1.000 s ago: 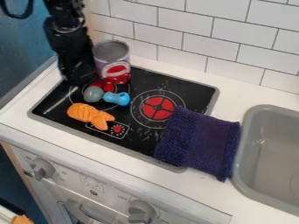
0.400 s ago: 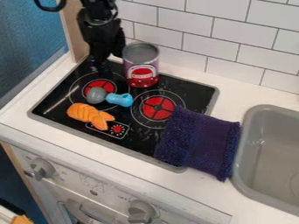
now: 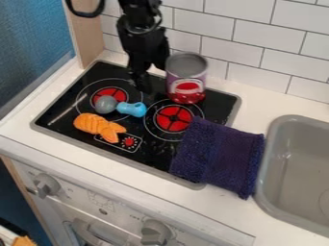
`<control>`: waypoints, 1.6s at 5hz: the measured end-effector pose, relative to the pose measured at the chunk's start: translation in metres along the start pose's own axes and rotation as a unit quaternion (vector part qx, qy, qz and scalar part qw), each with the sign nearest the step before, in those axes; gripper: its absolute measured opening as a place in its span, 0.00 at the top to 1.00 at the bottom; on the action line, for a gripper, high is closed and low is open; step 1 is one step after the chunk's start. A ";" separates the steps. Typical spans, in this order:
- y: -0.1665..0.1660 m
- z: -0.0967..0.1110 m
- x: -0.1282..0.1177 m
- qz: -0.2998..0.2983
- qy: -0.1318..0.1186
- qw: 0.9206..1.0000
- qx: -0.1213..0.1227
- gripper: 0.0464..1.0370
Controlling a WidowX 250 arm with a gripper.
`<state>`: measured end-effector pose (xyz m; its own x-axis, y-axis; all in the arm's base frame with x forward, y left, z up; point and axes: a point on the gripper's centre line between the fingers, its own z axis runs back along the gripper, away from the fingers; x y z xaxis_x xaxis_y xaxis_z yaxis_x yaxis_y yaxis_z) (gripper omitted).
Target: Push the can towards the upper right of stove
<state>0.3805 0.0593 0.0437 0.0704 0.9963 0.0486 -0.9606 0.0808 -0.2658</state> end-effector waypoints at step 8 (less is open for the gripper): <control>0.005 0.084 0.008 0.002 -0.032 0.998 -0.054 0.04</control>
